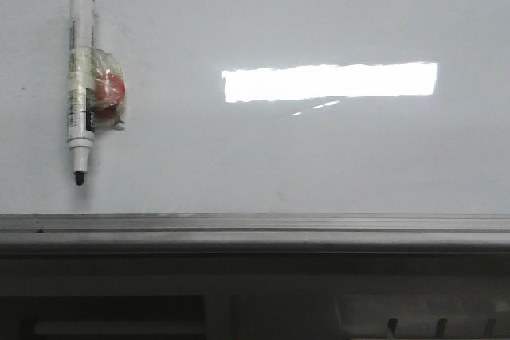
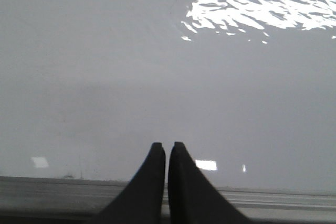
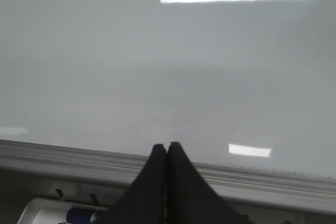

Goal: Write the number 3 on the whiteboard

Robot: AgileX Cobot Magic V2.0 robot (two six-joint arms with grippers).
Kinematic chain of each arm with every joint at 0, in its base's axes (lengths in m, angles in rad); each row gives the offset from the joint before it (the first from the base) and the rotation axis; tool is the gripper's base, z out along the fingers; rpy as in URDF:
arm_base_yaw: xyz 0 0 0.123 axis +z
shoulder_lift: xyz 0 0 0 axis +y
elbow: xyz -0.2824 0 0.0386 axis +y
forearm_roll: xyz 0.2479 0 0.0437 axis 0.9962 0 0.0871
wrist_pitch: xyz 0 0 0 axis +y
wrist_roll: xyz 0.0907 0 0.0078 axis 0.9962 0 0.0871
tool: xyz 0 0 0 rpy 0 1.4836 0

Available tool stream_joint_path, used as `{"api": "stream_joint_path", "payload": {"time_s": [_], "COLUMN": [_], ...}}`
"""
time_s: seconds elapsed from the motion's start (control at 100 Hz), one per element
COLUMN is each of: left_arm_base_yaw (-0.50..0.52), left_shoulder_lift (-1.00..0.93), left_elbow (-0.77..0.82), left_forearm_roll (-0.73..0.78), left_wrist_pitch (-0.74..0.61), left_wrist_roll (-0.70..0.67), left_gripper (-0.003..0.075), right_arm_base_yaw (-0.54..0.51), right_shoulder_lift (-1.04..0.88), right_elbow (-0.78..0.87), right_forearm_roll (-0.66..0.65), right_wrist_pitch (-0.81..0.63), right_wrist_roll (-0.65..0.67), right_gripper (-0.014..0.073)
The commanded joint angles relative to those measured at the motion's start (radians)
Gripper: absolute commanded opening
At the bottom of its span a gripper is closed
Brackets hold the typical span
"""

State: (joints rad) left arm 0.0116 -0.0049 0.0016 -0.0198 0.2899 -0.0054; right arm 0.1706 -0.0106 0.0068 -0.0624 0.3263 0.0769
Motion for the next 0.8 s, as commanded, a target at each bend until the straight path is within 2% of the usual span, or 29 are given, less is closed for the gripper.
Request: {"api": "stream_joint_path", "payload": {"time_s": [0.0,0.24,0.38,0.43,0.48,0.58,0.73,0.79], "left_arm_base_yaw": [0.001,0.001,0.001,0.001,0.001,0.001,0.001,0.001], "left_shoulder_lift": [-0.025,-0.025,-0.025,-0.025,-0.025,-0.025,-0.025,-0.025], "left_elbow": [0.011,0.011,0.011,0.011,0.011,0.011,0.011,0.009], "left_forearm_roll": [0.0,0.0,-0.038,-0.126,-0.287,-0.605,-0.812,-0.94], "left_wrist_pitch": [-0.082,-0.082,-0.107,-0.147,-0.194,-0.248,-0.274,-0.29], "left_wrist_roll": [-0.009,-0.009,-0.009,-0.009,-0.009,-0.009,-0.009,-0.009], "left_gripper": [-0.0021,-0.0021,-0.0021,-0.0021,-0.0021,-0.0021,-0.0021,-0.0021], "right_arm_base_yaw": [-0.003,-0.003,-0.003,-0.003,-0.003,-0.003,-0.003,-0.003], "right_shoulder_lift": [-0.015,-0.015,-0.015,-0.015,-0.015,-0.015,-0.015,-0.015], "right_elbow": [0.031,0.031,0.031,0.031,0.031,0.031,0.031,0.031], "right_forearm_roll": [-0.011,-0.019,-0.019,-0.019,0.006,0.193,0.382,0.471], "right_wrist_pitch": [-0.008,-0.02,-0.116,-0.19,-0.271,-0.43,-0.459,-0.457], "right_wrist_roll": [-0.006,-0.006,-0.006,-0.006,-0.006,-0.004,-0.004,-0.004], "right_gripper": [-0.0061,-0.0061,-0.0061,-0.0061,-0.0061,-0.0061,-0.0061,-0.0061]}}
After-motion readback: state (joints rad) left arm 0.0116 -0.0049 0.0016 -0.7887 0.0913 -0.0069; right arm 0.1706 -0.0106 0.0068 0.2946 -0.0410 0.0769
